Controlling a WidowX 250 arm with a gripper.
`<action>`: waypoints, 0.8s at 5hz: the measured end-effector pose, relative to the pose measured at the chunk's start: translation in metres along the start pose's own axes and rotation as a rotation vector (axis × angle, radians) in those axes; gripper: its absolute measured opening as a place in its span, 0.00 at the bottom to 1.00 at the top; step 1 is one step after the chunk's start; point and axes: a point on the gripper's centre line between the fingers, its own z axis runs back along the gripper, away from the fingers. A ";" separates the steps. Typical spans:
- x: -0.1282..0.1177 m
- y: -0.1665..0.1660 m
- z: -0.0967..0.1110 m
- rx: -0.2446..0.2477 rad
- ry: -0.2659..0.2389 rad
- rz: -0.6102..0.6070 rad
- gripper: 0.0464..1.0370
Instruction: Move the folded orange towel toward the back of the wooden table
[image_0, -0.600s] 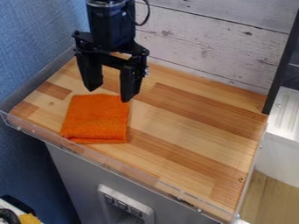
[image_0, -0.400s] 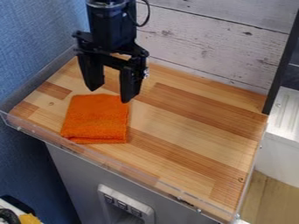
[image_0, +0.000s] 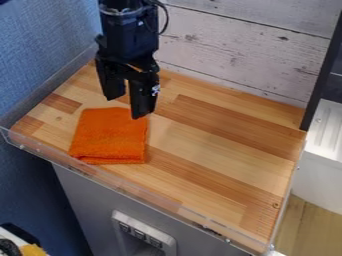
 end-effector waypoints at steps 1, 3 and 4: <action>0.006 0.010 -0.001 0.014 -0.021 -0.147 0.96; 0.013 0.026 -0.004 0.026 -0.046 -0.383 0.96; 0.013 0.033 -0.005 0.027 -0.044 -0.462 0.96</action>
